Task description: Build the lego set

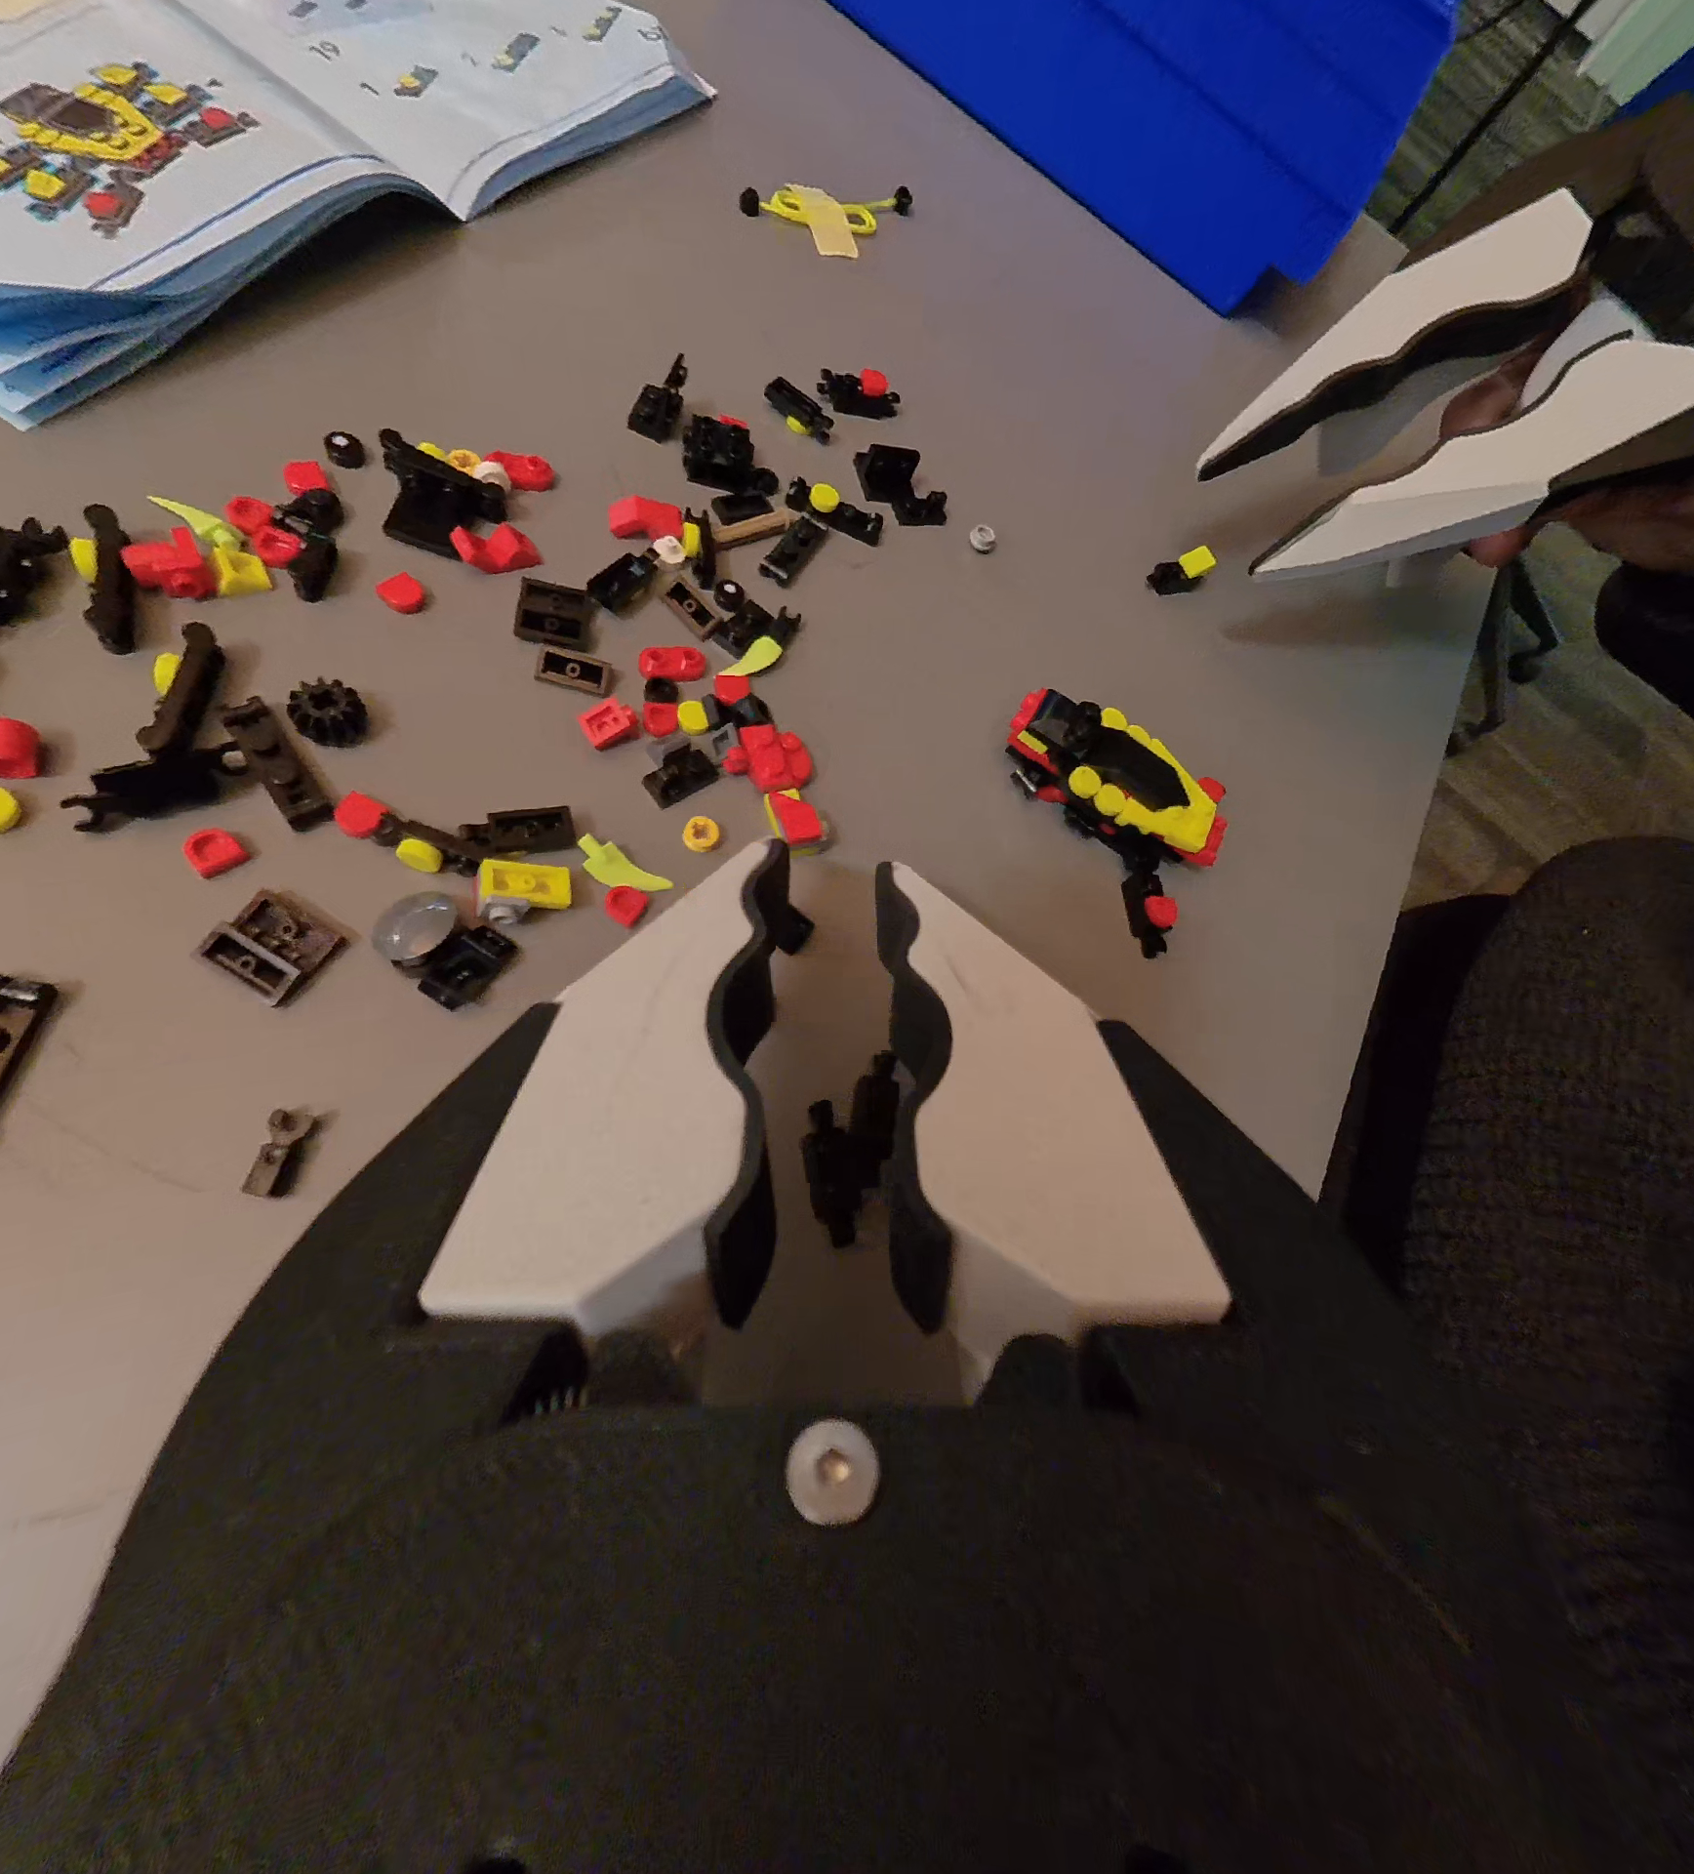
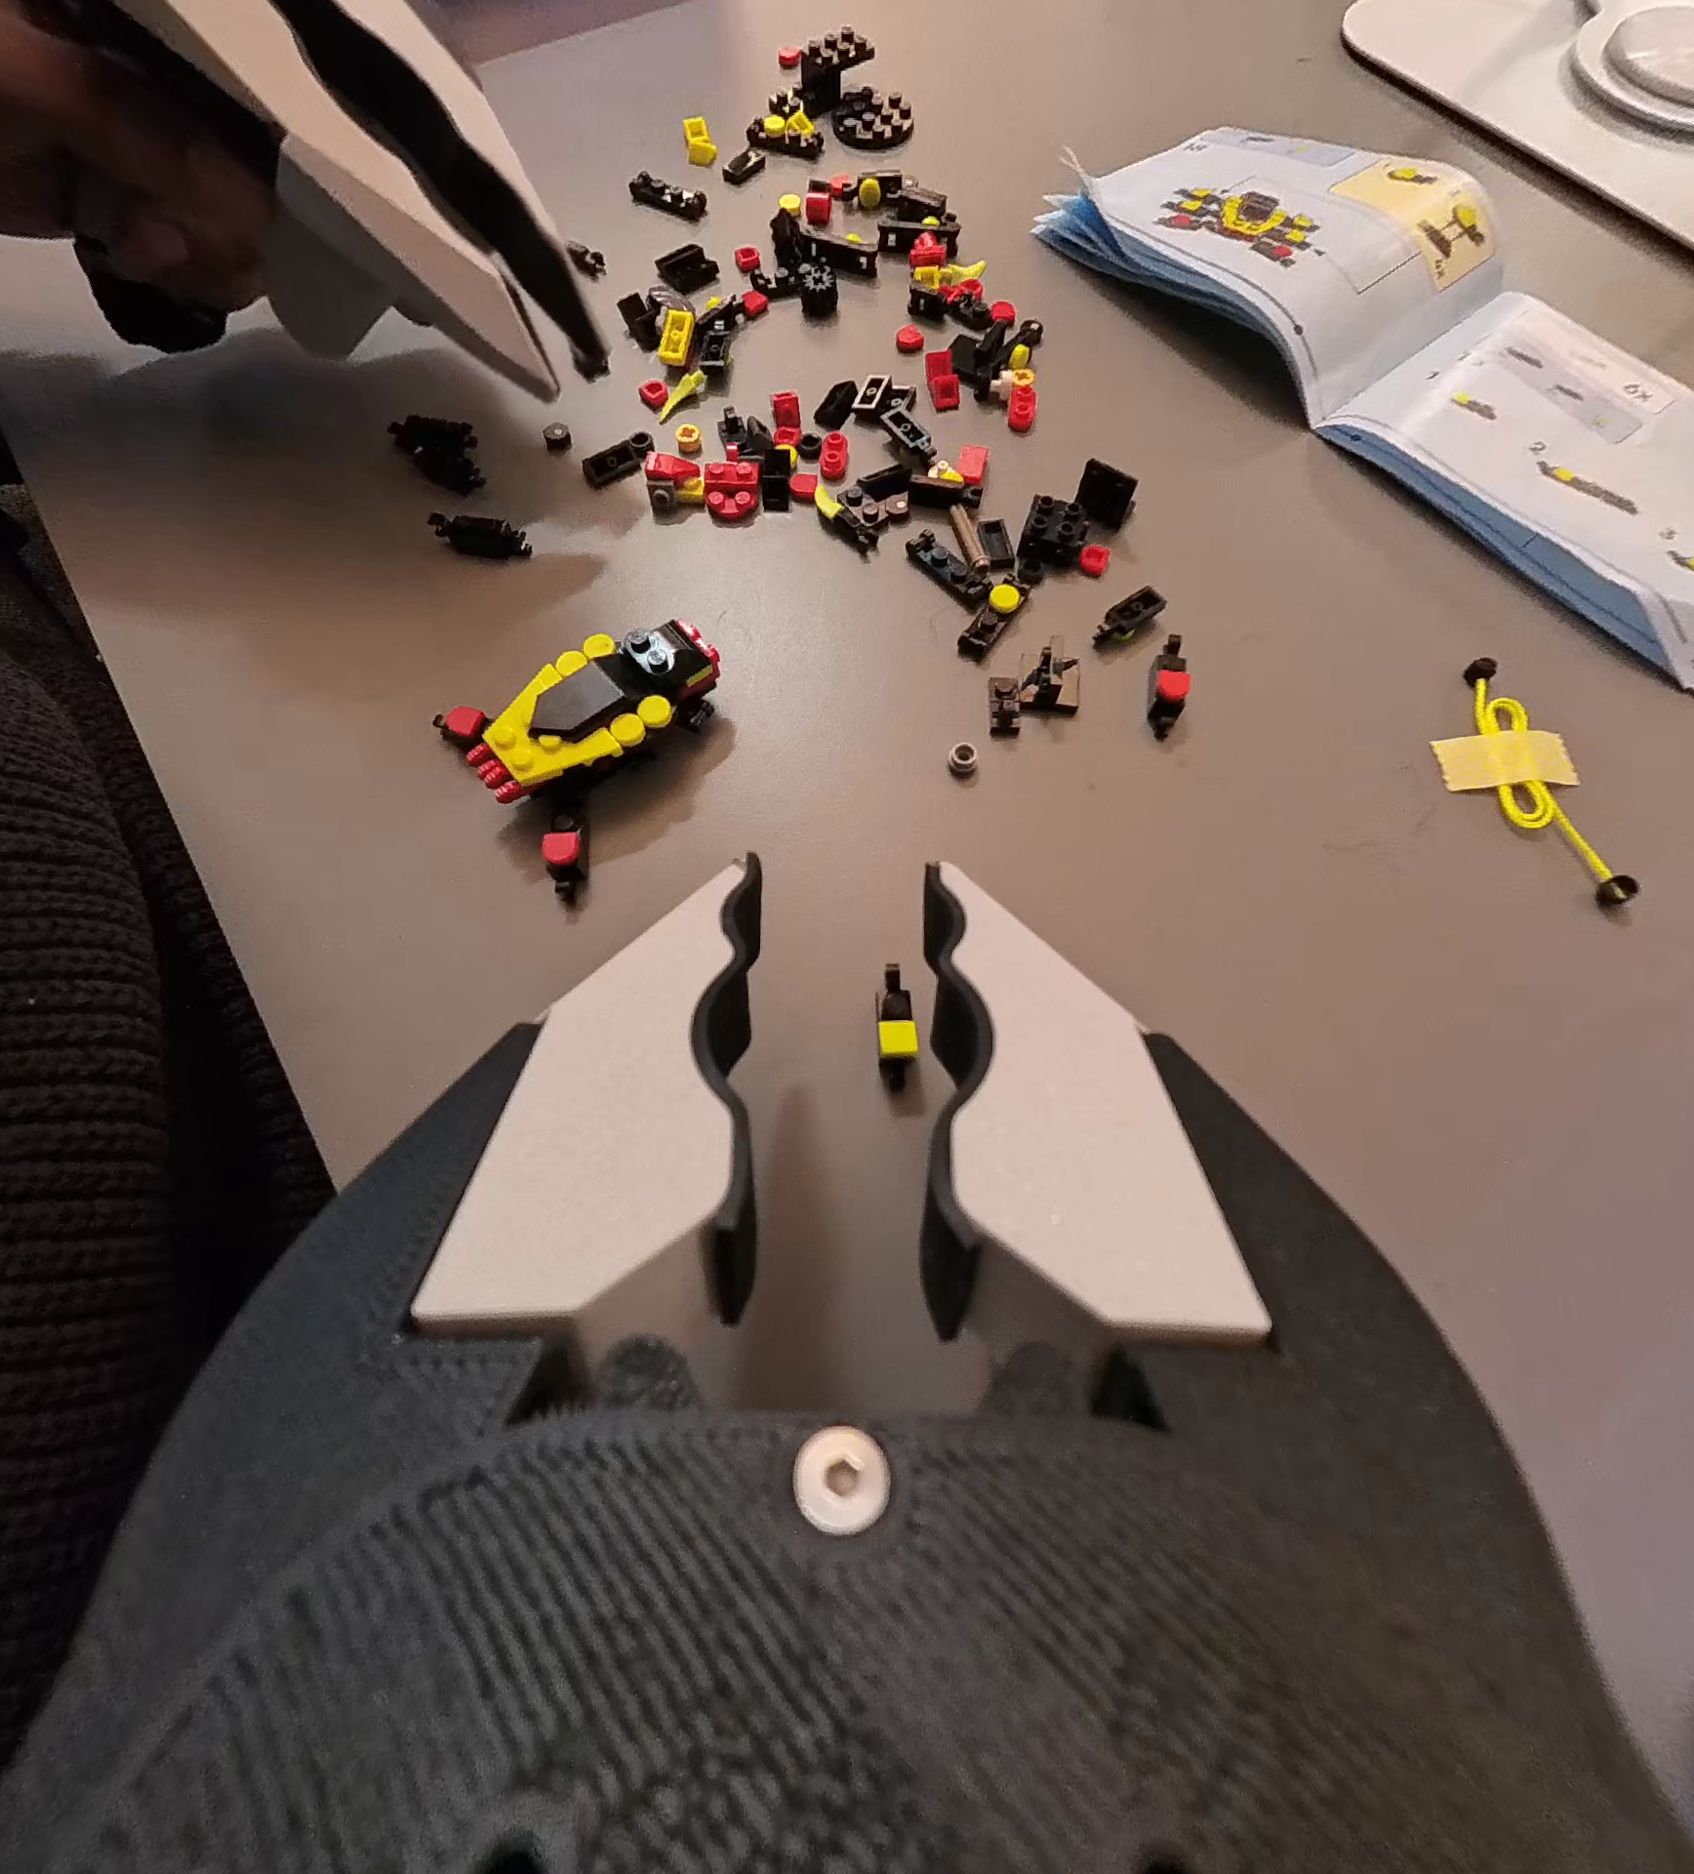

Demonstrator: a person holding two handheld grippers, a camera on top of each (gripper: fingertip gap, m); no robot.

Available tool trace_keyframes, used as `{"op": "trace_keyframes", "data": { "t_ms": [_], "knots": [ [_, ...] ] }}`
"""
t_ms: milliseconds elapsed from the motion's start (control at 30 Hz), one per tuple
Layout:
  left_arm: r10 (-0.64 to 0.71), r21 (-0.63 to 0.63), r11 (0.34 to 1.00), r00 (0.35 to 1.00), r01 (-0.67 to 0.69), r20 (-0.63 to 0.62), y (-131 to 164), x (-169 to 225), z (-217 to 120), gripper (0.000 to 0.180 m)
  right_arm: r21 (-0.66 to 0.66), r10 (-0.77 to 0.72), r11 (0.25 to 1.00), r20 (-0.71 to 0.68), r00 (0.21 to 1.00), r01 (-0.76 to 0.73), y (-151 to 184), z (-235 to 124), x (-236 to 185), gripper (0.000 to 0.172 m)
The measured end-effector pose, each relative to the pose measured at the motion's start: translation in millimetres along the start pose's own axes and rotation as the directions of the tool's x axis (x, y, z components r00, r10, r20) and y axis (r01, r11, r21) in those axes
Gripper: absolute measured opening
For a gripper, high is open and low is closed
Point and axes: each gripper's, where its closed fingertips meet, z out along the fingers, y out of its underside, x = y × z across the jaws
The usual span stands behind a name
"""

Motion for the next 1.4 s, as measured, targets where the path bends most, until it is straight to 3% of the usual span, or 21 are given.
{"op": "trace_keyframes", "data": {
  "t_ms": [300, 733, 1167, 1400],
  "knots": [
    [0.106, -0.113, 0.987, 0.993, -0.111, -0.049, 18.7, 24.3, 19.3, 0.015, 0.0, -0.002, 1.0, -0.001, 1.0, 0.002, 0.1, -0.2, -0.2, 0.03],
    [0.296, -0.251, 0.932, 0.948, -0.26, 0.119, 31.1, -1.4, 7.1, 0.016, -0.005, -0.006, 1.0, -0.006, 1.0, 0.006, 0.7, 0.0, 0.1, 0.03],
    [0.387, -0.383, 0.854, 0.922, -0.353, 0.013, 51.7, 6.2, -16.4, 0.015, -0.012, -0.001, 1.0, -0.011, 1.0, 0.0, 2.5, 1.2, 2.9, 0.03],
    [0.384, -0.361, 0.85, 0.921, -0.383, -0.074, 61.2, 31.7, -19.7, 0.016, -0.02, 0.003, 1.0, -0.021, 1.0, -0.003, 4.3, 2.2, 6.1, 0.03]
  ]
}}
